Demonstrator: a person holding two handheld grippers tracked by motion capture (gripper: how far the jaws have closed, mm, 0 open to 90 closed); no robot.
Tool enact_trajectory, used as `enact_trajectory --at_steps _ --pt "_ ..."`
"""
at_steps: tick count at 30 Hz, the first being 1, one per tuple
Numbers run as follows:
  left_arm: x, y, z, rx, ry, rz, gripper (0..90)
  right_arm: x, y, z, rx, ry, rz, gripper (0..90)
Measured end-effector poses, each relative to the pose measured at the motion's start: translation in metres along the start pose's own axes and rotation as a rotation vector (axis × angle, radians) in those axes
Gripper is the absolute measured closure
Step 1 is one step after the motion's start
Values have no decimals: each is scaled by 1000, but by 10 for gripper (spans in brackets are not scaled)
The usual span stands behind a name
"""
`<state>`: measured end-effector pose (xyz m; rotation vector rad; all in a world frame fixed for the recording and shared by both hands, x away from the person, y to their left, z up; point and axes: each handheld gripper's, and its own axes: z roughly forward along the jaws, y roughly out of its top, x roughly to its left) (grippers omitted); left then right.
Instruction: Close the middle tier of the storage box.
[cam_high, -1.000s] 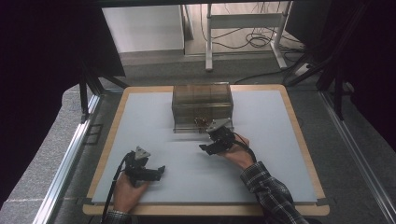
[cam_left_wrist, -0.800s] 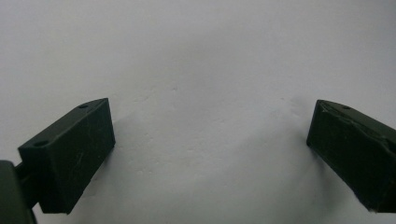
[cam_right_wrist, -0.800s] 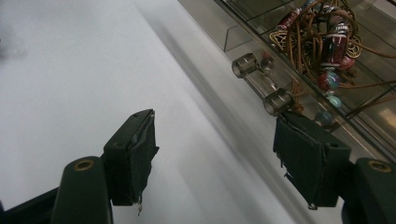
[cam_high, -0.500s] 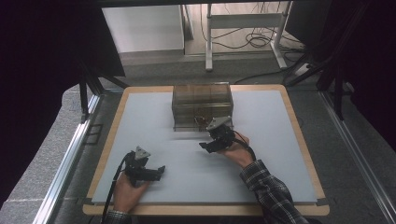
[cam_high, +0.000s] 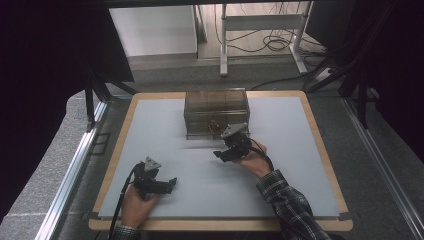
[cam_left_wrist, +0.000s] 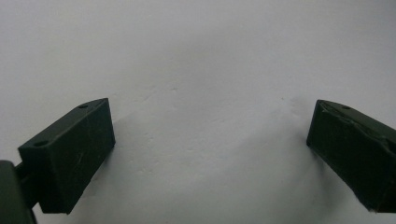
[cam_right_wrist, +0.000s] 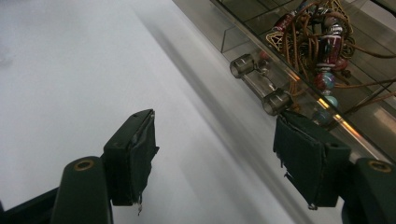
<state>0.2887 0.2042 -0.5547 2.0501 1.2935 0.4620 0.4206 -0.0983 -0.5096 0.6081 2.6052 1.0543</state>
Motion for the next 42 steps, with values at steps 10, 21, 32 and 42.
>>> enact_trajectory --at_steps 10,21,32,42 --pt "0 0 0 0 0 0 13 -2 4 1 -4 -7 -5 291" --pt "0 0 0 0 0 0 13 -5 7 3 -5 -15 2 287" --pt "0 0 0 0 0 0 13 -9 8 5 -5 -12 8 271" --pt "0 0 0 0 0 0 13 -12 11 8 0 -15 12 256"
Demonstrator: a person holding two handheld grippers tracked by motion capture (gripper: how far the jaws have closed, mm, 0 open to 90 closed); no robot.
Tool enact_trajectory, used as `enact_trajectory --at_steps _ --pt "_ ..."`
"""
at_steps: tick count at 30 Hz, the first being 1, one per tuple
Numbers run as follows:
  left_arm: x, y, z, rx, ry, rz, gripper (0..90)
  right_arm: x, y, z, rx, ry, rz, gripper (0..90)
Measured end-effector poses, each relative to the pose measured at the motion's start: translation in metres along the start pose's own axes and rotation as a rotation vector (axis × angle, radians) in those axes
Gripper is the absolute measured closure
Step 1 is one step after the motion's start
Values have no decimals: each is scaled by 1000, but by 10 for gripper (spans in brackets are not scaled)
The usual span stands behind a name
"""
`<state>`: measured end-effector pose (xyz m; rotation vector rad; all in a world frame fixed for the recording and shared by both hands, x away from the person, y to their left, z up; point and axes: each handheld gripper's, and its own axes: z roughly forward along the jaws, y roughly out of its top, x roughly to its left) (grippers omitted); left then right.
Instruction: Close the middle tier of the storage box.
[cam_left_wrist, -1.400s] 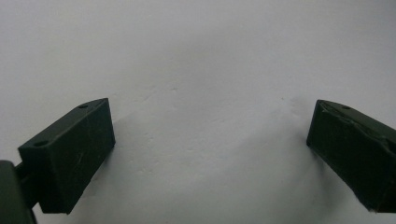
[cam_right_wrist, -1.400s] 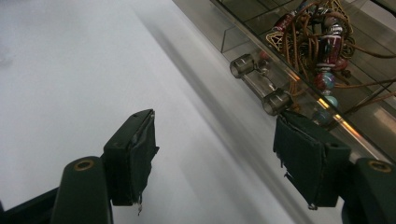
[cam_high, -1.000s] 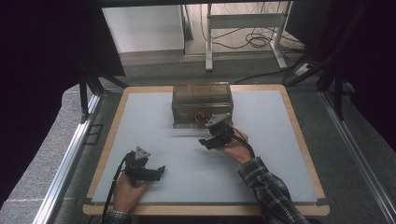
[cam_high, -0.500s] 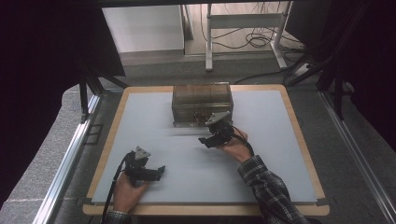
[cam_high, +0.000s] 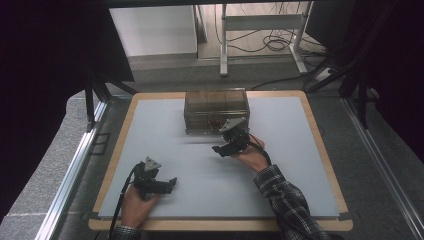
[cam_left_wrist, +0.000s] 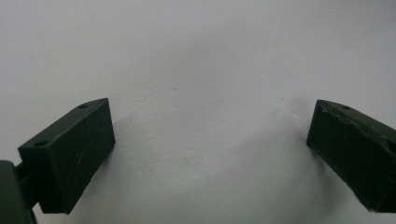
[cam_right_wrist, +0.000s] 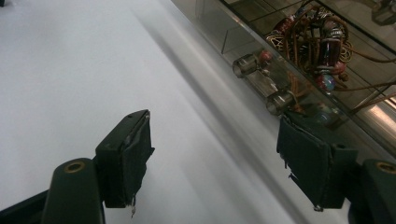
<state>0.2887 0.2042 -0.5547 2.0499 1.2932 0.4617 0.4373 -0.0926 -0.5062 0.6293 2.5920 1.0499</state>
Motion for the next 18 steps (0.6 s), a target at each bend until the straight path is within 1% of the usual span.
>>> enact_trajectory --at_steps 13,18 --pt "0 0 0 0 0 0 13 -4 4 5 11 -6 8 238" --pt "0 0 0 0 0 0 13 -6 6 6 14 -14 1 232"
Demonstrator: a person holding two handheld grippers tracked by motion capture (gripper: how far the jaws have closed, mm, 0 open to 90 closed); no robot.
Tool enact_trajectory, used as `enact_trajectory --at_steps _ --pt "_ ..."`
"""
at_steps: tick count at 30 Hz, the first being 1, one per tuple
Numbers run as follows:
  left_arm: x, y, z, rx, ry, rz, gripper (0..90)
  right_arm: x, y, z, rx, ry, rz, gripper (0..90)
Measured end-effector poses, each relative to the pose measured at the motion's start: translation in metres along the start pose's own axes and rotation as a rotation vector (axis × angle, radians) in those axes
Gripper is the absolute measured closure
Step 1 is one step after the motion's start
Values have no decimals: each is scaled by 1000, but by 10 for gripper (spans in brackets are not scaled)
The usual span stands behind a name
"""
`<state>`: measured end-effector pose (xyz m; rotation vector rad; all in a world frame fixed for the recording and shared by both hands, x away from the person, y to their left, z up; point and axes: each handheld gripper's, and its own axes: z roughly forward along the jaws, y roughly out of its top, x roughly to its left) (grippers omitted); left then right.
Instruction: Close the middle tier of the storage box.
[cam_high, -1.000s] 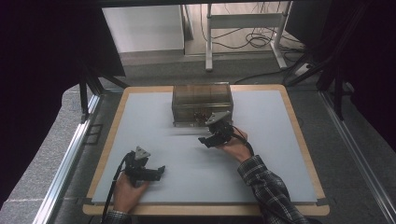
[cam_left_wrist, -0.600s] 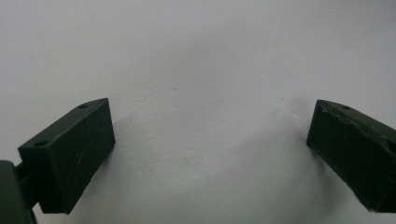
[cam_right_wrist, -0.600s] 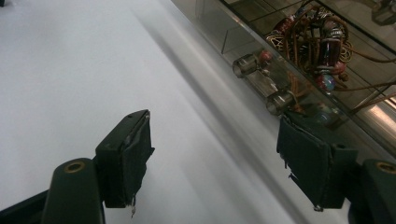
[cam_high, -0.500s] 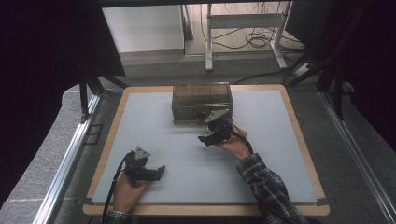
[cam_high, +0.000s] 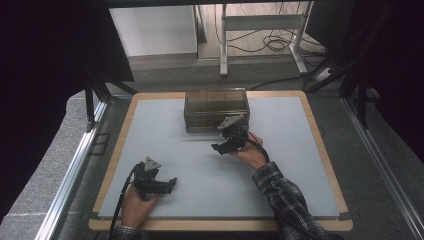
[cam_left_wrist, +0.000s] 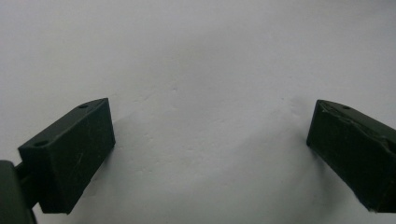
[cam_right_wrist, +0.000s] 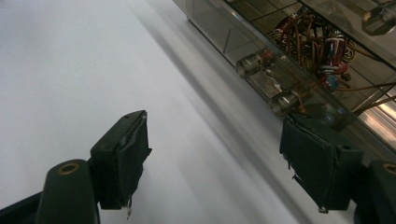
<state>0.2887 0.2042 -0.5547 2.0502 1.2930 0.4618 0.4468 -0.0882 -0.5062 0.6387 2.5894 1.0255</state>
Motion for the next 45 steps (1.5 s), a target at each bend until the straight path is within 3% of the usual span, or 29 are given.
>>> enact_trajectory --at_steps 45 --pt "0 0 0 0 0 0 13 -15 9 14 2 -30 6 229"
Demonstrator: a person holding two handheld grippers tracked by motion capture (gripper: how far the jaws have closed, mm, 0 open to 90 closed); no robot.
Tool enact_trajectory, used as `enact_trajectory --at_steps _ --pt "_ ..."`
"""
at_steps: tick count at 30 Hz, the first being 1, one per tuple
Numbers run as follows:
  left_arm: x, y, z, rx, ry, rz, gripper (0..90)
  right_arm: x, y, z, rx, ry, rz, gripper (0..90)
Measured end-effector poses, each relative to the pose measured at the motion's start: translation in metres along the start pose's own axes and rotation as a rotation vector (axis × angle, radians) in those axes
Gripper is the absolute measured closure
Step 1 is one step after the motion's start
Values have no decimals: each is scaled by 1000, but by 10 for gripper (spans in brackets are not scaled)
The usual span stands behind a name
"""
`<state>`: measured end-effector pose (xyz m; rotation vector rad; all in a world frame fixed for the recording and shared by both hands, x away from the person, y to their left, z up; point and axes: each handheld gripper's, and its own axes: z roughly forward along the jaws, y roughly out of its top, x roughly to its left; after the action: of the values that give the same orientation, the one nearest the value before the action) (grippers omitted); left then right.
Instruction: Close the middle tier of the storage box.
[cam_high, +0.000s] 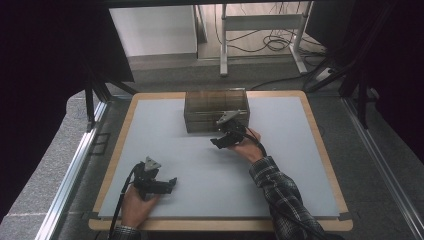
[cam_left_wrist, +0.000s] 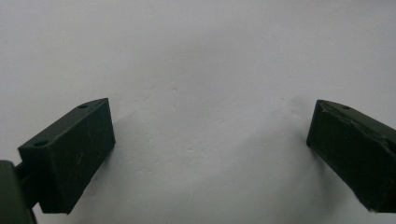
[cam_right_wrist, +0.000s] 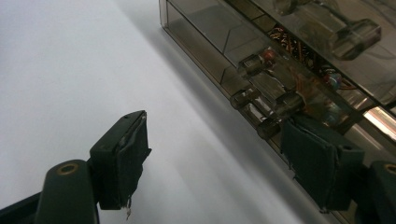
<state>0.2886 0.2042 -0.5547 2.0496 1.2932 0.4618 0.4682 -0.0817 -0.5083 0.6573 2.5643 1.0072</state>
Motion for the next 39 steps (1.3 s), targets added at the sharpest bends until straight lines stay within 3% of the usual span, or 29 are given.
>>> enact_trajectory --at_steps 39 --pt "0 0 0 0 0 0 13 1 2 5 19 -10 -13 227"
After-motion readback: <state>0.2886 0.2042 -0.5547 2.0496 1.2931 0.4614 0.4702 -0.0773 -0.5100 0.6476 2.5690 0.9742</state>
